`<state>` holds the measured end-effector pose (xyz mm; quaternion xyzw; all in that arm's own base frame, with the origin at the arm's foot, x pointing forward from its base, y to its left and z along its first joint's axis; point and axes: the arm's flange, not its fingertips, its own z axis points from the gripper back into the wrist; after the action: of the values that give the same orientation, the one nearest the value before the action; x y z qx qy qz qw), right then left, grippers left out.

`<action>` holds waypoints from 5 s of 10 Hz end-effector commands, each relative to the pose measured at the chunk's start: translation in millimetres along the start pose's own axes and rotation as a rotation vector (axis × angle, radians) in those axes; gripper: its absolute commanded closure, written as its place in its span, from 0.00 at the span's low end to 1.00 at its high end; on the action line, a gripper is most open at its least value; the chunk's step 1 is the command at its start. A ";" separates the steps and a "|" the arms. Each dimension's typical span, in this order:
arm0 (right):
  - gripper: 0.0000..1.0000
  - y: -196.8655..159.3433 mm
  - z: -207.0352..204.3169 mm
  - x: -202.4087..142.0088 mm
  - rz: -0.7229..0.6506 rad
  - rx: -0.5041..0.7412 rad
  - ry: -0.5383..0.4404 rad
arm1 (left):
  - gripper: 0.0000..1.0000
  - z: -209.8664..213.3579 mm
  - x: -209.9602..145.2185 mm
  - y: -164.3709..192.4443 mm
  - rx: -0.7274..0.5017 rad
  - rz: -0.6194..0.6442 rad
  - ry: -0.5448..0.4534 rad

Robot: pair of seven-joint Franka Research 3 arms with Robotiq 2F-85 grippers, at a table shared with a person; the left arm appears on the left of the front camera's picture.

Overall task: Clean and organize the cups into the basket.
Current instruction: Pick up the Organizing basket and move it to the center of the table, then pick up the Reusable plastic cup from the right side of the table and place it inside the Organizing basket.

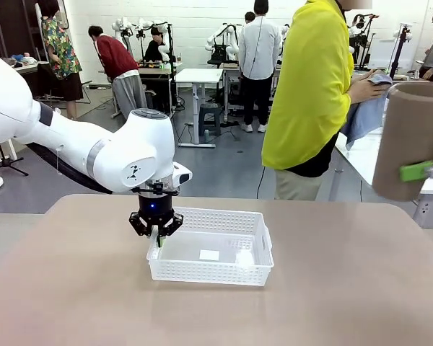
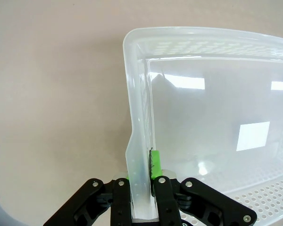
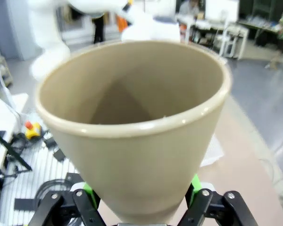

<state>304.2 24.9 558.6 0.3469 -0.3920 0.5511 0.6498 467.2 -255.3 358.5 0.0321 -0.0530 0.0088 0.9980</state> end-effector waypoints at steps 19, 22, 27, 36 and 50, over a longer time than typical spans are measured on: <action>0.19 -42.2 -345.9 63.8 0.256 -0.024 1.047 | 1.00 -0.1 -0.5 -1.9 -0.001 -0.002 0.000; 0.19 -58.3 -381.8 44.9 0.207 0.008 1.061 | 1.00 -0.1 -0.5 -1.9 -0.001 -0.002 0.000; 0.19 -73.4 -398.6 16.1 0.213 -0.014 1.017 | 1.00 -0.1 -0.5 -1.9 -0.001 -0.002 0.000; 0.19 -96.6 -396.0 -33.9 0.141 0.081 0.947 | 1.00 -0.1 -0.5 -1.9 -0.001 -0.002 0.000; 0.00 -92.2 -357.4 -6.2 0.126 0.116 0.744 | 1.00 -0.1 -0.5 -1.9 -0.001 -0.002 0.000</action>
<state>453.2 347.6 366.9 0.1072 -0.0844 0.6983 0.7026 466.8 -256.2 357.8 0.0320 -0.0523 0.0080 0.9981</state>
